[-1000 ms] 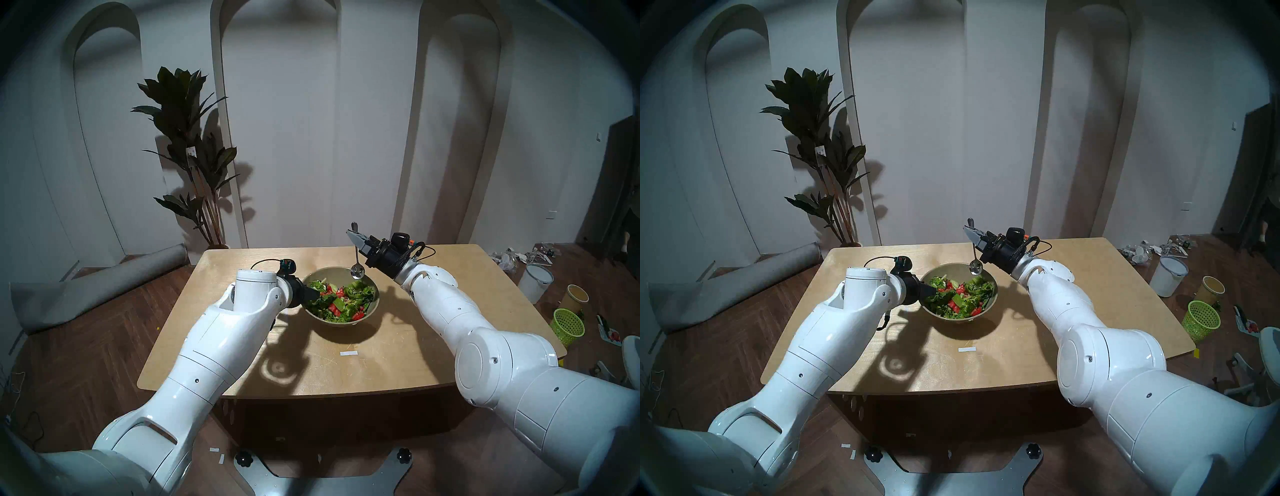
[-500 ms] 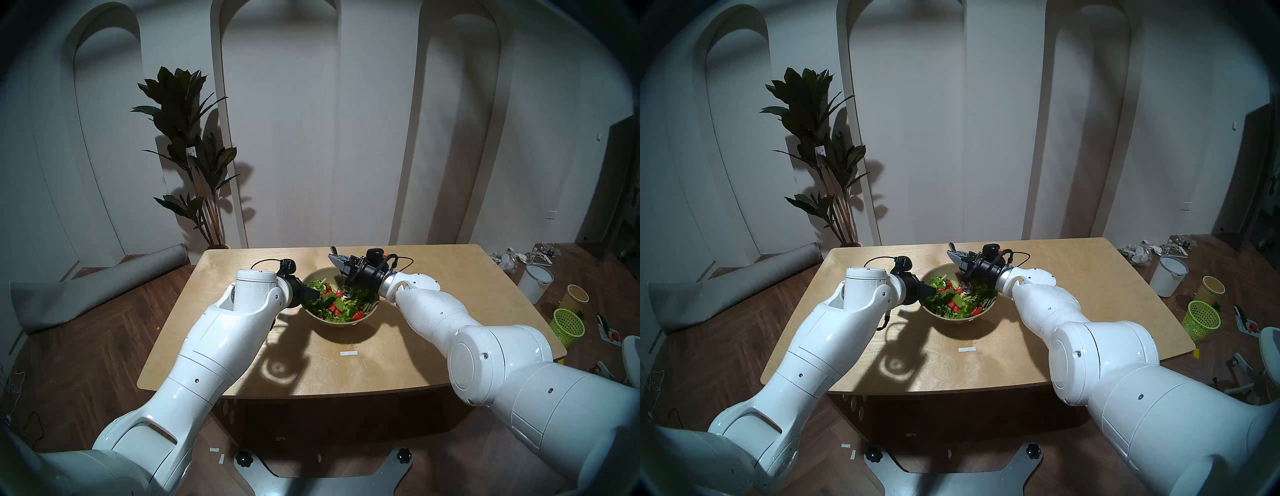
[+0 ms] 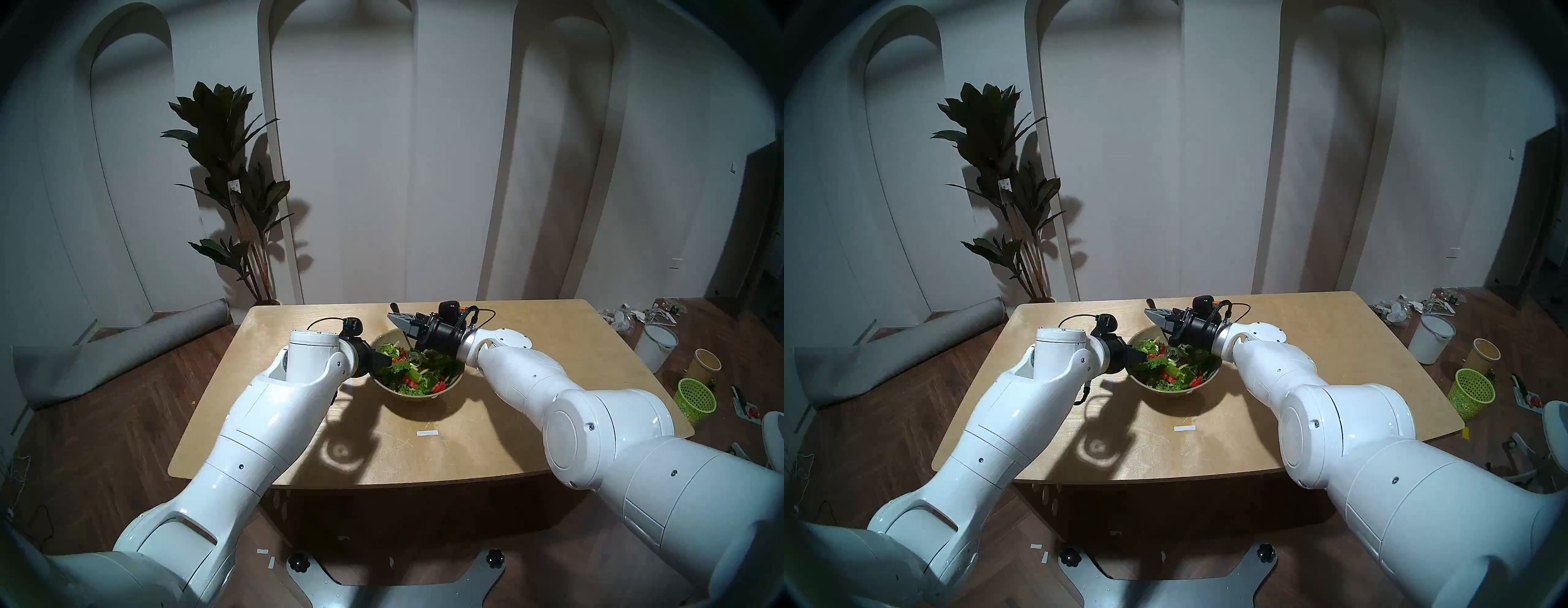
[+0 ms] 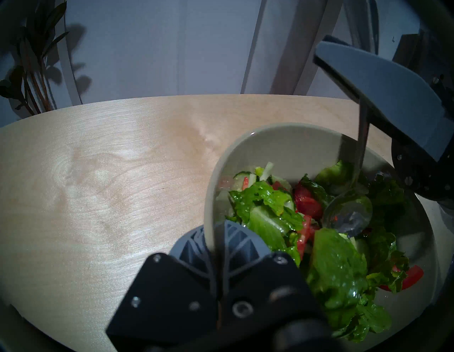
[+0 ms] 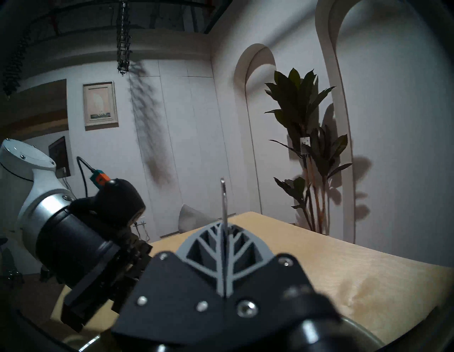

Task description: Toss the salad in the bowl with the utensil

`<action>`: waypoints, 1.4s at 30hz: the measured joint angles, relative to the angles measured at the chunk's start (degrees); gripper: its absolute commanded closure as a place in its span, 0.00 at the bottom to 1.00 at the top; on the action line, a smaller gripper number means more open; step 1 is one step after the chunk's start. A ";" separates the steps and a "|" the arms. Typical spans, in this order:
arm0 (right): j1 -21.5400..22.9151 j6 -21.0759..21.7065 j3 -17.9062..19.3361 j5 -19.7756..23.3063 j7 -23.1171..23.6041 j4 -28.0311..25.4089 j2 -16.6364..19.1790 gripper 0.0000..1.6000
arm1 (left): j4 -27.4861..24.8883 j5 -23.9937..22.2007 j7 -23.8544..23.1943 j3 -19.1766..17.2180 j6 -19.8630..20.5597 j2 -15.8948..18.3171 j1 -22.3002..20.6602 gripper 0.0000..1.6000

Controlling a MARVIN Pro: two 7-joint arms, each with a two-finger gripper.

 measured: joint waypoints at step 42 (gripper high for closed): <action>2.15 -4.21 1.54 -2.93 -8.14 2.42 -0.65 1.00 | 0.01 0.06 -0.04 -0.02 0.00 -0.02 0.01 1.00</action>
